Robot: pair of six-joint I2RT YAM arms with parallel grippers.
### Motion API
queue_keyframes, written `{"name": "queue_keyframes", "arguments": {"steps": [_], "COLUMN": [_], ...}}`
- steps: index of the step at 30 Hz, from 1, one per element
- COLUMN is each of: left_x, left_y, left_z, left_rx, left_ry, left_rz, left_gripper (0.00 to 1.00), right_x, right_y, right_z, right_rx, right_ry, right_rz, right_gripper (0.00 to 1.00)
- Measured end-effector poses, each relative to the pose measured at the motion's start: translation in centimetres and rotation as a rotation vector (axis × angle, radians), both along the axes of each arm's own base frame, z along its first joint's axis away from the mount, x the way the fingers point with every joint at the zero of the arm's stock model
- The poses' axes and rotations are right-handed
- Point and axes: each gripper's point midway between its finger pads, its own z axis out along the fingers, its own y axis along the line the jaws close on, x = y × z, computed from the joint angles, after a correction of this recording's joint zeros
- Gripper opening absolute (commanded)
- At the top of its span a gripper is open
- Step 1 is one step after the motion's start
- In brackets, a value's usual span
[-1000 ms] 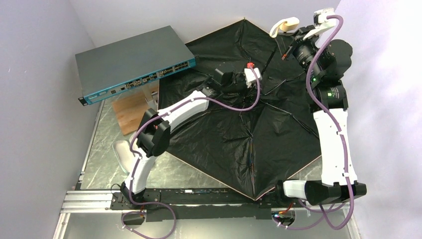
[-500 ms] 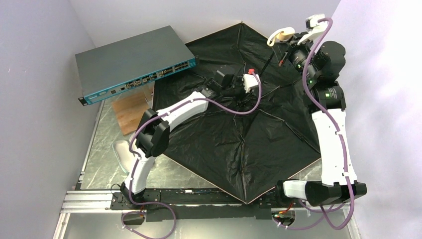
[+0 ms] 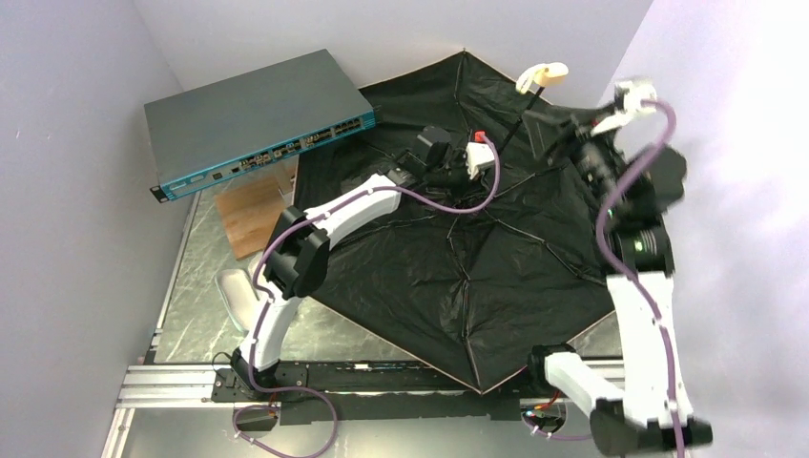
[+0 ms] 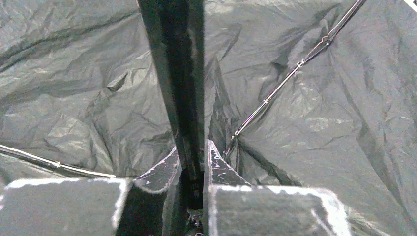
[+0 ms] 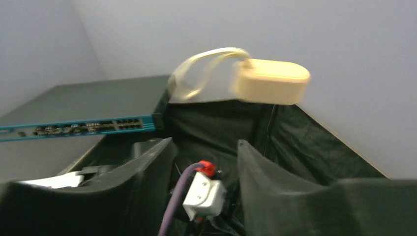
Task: Open the umbrella
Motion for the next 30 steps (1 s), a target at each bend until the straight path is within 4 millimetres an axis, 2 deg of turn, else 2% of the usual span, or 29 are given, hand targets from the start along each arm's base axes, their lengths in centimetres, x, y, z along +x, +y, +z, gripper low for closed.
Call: {"name": "queue_keyframes", "arguments": {"steps": [1,2,3,4,6,7,10,13,16,19,23,27,30], "left_x": [0.0,0.1,0.1,0.0,-0.1,-0.1,-0.3,-0.8,-1.2,-1.6,-3.0,-5.2,-7.0], "left_y": [-0.2,-0.5,-0.7,-1.0,-1.1,-1.4,-2.2,-3.2,-4.4,-5.3,-5.9,-5.3,-4.6], "left_z": [-0.2,-0.5,-0.9,-1.3,-1.2,-0.7,1.4,4.4,8.5,12.2,17.8,24.0,27.4], "left_rx": [-0.001,-0.003,-0.006,-0.019,-0.030,-0.050,-0.135,-0.249,-0.370,-0.467,-0.581,-0.699,-0.776], "left_ry": [0.017,0.035,0.052,0.085,0.098,0.104,0.109,0.109,0.077,0.016,-0.083,-0.242,-0.395], "left_rz": [-0.001,-0.004,-0.005,-0.009,-0.011,-0.013,-0.029,-0.067,-0.125,-0.160,-0.203,-0.250,-0.281], "left_gripper": [0.00,0.00,0.00,0.00,0.00,0.00,0.00,0.00,0.00,0.00,0.00,0.00,0.00], "right_x": [-1.3,-3.4,-4.5,-8.4,-9.2,-9.4,-9.4,-8.5,-8.3,-9.0,-10.6,-12.1,-13.0], "right_y": [0.0,0.0,0.1,0.3,0.2,0.0,-1.4,-3.8,-6.5,-7.7,-7.0,-6.1,-5.7], "right_z": [0.5,1.1,1.1,1.5,1.5,0.6,-5.6,-10.2,-12.4,-12.9,-12.0,-11.9,-12.6], "right_rx": [0.009,0.005,0.008,-0.018,-0.028,-0.042,-0.082,-0.113,-0.132,-0.146,-0.190,-0.230,-0.253], "right_ry": [-0.033,-0.086,-0.102,-0.181,-0.201,-0.205,-0.069,0.069,0.152,0.167,0.136,0.112,0.125], "right_rz": [0.005,0.016,0.024,0.053,0.051,0.033,-0.045,-0.170,-0.300,-0.351,-0.304,-0.255,-0.233], "right_gripper": [0.76,0.83,0.90,0.98,1.00,1.00,1.00,1.00,0.99,0.97,0.95,0.93,0.93]}}
